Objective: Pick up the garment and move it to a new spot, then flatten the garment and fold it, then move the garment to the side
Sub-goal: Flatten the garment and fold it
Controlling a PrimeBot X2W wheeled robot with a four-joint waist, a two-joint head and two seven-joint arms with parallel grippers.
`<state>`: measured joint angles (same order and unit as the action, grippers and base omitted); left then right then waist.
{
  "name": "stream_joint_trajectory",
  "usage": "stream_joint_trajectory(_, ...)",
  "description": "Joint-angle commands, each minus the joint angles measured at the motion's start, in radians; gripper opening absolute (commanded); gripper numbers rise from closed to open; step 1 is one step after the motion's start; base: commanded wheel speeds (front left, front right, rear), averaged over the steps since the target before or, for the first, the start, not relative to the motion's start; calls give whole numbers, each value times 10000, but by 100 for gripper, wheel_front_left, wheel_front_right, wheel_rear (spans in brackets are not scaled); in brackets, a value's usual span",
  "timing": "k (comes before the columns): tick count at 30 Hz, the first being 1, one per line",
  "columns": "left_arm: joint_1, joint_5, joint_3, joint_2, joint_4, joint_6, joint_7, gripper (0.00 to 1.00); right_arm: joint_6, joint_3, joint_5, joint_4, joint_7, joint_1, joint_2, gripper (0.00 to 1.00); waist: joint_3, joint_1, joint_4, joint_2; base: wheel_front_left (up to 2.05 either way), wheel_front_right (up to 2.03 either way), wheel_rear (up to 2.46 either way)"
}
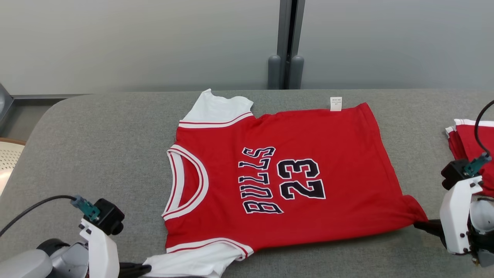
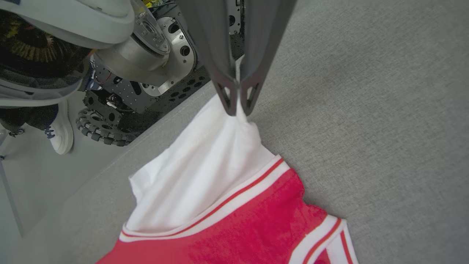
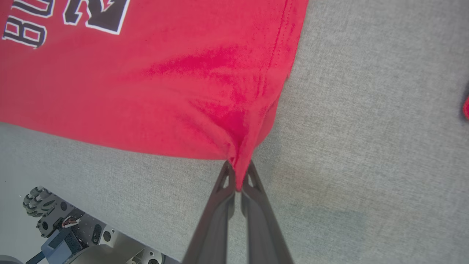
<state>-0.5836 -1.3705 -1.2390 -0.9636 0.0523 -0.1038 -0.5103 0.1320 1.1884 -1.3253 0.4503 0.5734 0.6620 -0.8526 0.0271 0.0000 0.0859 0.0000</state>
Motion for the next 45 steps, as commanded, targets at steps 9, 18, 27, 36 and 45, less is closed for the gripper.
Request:
stream_joint_trajectory(9,-946,720,534,412,-509,199,559,0,-24,-600,282,439,268,604,245,0,325,0,38,0,0,0,0)
stream_joint_trajectory(18,-1746,1670,732,1245,-1442,26,1265,0,-22,-1138,337,1027,380,1109,753,0,764,0,118,0,0,0,0)
stream_joint_trajectory(27,-2439,2533,450,2322,-2836,-218,2011,0,-22,-1503,675,2174,783,1756,1504,0,1324,0,239,0,0,0,0)
stream_joint_trajectory(36,-3156,3416,189,3102,-4345,-264,3052,0,-22,-1717,1011,2891,1042,2195,2086,28,1729,0,358,0,0,0,0)
stream_joint_trajectory(45,-3485,3747,96,3958,-5910,-250,4129,100,-22,-1944,1999,3716,-219,2485,2374,100,1957,0,370,0,0,0,0)
